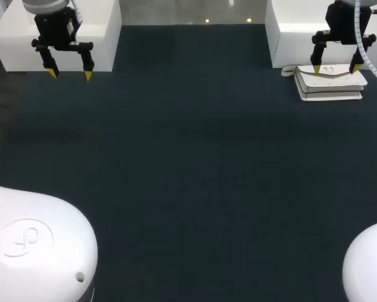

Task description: Pick up the bag, open it, inspect its contents, close it, and place it on the opposite side

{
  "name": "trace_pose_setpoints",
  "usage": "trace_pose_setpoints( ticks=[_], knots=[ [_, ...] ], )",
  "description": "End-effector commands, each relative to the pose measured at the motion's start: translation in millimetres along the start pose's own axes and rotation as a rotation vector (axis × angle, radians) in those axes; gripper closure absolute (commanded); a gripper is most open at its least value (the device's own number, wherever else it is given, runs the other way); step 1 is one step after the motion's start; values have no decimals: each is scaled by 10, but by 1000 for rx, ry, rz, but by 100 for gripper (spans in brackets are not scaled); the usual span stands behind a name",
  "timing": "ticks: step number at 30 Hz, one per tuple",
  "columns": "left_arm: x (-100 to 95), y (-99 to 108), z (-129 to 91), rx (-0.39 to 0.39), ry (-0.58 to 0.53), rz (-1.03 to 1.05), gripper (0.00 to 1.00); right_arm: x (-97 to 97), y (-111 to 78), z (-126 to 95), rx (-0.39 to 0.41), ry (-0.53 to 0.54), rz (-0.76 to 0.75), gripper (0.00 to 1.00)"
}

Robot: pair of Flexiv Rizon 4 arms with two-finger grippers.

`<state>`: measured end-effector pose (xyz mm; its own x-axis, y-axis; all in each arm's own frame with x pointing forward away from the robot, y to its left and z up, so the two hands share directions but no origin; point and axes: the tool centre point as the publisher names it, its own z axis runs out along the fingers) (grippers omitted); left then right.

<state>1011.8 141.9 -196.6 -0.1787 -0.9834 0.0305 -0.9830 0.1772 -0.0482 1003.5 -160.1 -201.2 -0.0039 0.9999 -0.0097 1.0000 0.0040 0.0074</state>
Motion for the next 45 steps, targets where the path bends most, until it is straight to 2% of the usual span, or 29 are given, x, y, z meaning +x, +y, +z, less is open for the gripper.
trace_pose_setpoints(
  ticks=[1, 5, 6, 9, 13, 21, 32, 38, 45],
  knots=[
    [-19, 60, 63, 110, 61, 221, 0, -161, 107, 32, 4, 16, 6, 0],
    [15, 36, 130, 169, 104, 405, 0, -355, 192, 107, -2, 35, 26, 0],
    [38, 40, 149, 203, 137, 504, 0, -409, 221, 139, -1, 46, 33, 0],
    [113, 44, 205, 230, 144, 675, 0, -554, 295, 244, 12, 80, 48, 0],
    [199, 11, 304, 271, 179, 842, 0, -704, 381, 334, 1, 97, 56, 0],
    [293, -55, 530, 435, 262, 1123, 0, -944, 544, 472, 7, 145, 98, 0],
    [408, -259, 685, 542, 407, 1309, 0, -1172, 651, 632, 11, 215, 158, 0],
    [453, -402, 801, 547, 477, 1353, 0, -1218, 748, 699, 5, 240, 167, 0],
    [561, -507, 953, 543, 489, 1379, 0, -1306, 874, 757, -13, 267, 176, 0]
  ],
)
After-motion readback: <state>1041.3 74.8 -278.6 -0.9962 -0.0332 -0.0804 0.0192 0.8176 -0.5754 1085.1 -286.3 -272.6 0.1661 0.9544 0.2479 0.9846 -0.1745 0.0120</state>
